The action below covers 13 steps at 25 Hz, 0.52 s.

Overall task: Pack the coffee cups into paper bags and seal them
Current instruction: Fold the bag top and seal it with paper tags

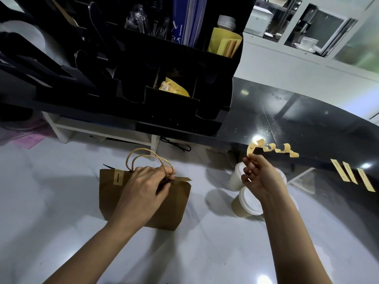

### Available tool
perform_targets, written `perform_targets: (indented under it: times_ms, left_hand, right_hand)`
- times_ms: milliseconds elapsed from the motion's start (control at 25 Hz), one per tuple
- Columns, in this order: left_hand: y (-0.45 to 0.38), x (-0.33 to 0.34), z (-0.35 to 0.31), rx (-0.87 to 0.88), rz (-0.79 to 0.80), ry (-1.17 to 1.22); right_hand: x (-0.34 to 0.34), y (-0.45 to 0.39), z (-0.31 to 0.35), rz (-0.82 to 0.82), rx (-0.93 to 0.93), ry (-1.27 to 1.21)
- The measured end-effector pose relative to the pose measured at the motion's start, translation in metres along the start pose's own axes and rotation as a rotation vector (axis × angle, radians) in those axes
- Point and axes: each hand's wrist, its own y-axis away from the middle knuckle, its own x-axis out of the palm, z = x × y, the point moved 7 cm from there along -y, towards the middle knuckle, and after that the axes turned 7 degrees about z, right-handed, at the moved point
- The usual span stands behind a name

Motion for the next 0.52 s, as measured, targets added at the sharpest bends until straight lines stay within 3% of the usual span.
perform_targets:
  times_ms: [520]
  left_hand:
    - [0.002, -0.002, -0.010, 0.027, -0.030, -0.044]
  right_hand:
    - [0.053, 0.080, -0.061, 0.159, -0.297, 0.356]
